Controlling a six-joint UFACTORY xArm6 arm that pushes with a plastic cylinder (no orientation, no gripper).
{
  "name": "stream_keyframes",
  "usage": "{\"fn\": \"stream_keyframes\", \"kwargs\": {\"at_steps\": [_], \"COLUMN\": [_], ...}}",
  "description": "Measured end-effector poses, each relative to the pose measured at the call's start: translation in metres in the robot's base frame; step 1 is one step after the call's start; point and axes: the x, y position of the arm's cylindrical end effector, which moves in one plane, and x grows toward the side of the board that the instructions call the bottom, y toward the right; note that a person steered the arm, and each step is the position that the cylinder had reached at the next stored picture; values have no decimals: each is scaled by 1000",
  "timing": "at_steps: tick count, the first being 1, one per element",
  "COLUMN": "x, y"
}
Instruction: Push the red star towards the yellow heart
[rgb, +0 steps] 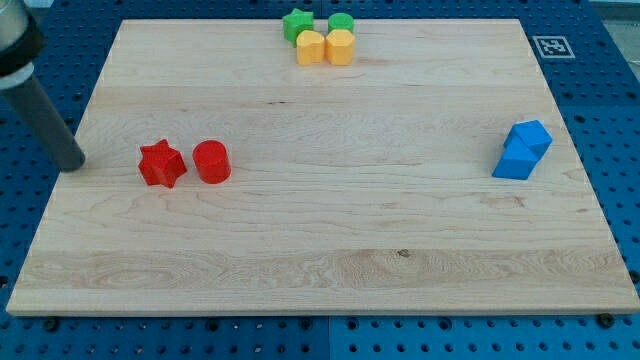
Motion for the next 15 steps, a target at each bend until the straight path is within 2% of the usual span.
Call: {"fn": "stream_keyframes", "kwargs": {"at_steps": [1, 2, 3, 4, 5, 6, 7, 8, 9, 11, 12, 13, 14, 15], "x": [-11, -51, -60, -51, -16, 21, -1, -81, -121, -22, -25, -90, -142, -138], "y": [80, 152, 150, 86, 63, 92, 147, 150, 137, 102, 147, 175, 151, 146]}}
